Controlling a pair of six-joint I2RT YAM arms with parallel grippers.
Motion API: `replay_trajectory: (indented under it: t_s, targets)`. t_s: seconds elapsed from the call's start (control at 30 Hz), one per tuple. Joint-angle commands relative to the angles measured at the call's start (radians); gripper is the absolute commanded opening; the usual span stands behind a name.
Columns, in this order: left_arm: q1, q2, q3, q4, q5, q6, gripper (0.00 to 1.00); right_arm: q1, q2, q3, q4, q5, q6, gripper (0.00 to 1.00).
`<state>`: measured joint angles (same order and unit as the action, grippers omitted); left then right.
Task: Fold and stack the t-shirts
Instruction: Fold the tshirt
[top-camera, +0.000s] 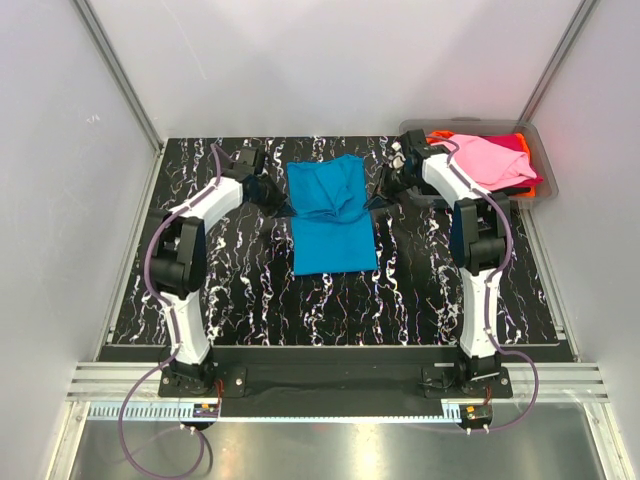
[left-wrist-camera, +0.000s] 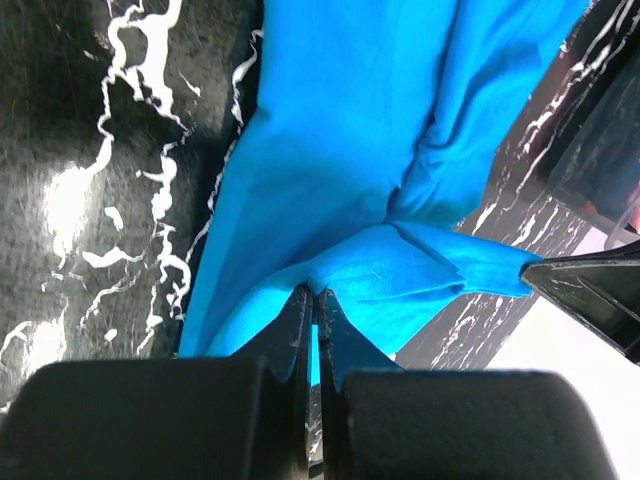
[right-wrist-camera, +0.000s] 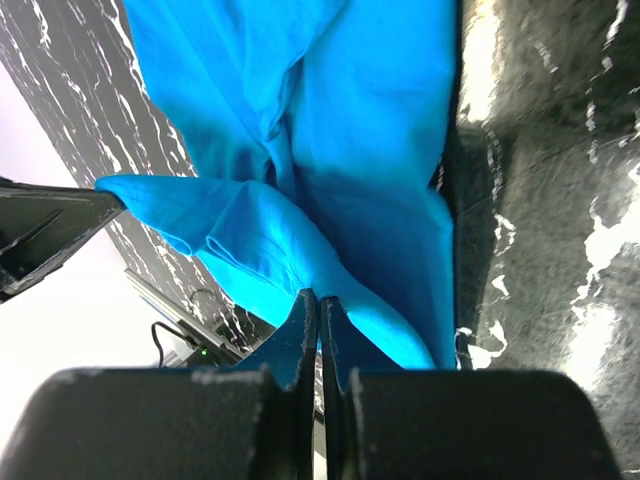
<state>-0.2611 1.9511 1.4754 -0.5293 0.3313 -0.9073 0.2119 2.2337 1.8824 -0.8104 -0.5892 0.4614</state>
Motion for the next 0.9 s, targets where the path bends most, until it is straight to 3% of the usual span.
replay_trajectory:
  t_s: [0.0,0.33,0.4,0.43,0.5,0.53,0.57,0.67,0.77,0.87]
  targets:
    - [0.01,0.041,0.056,0.017,0.054,0.016,0.0,-0.022,0.018,0.052,-0.015,-0.034,-0.01,0.0]
    - [0.028,0.106,0.071,0.018,0.06,0.036,0.02,-0.04,0.112,0.121,-0.018,-0.084,-0.015,0.06]
    - [0.033,0.118,0.095,0.017,0.052,0.053,0.09,-0.045,0.139,0.136,-0.021,-0.086,-0.018,0.09]
    - [0.037,0.129,0.105,0.015,0.048,0.067,0.14,-0.045,0.151,0.162,-0.021,-0.084,-0.02,0.17]
    - [0.048,0.144,0.144,0.008,0.035,0.088,0.23,-0.048,0.202,0.21,-0.039,-0.089,-0.026,0.22]
    - [0.055,0.15,0.16,-0.014,0.022,0.093,0.29,-0.051,0.222,0.283,-0.055,-0.086,-0.03,0.26]
    - [0.06,0.149,0.186,-0.02,0.003,0.097,0.43,-0.051,0.243,0.331,-0.109,-0.08,-0.035,0.29]
    - [0.077,0.117,0.233,-0.034,-0.005,0.128,0.57,-0.06,0.323,0.568,-0.261,0.021,-0.087,0.41]
    - [0.074,0.053,0.235,-0.044,-0.002,0.165,0.61,-0.063,0.339,0.702,-0.344,0.064,-0.122,0.5]
    - [0.069,-0.038,0.157,-0.051,0.015,0.191,0.61,-0.065,0.259,0.631,-0.355,0.129,-0.145,0.56]
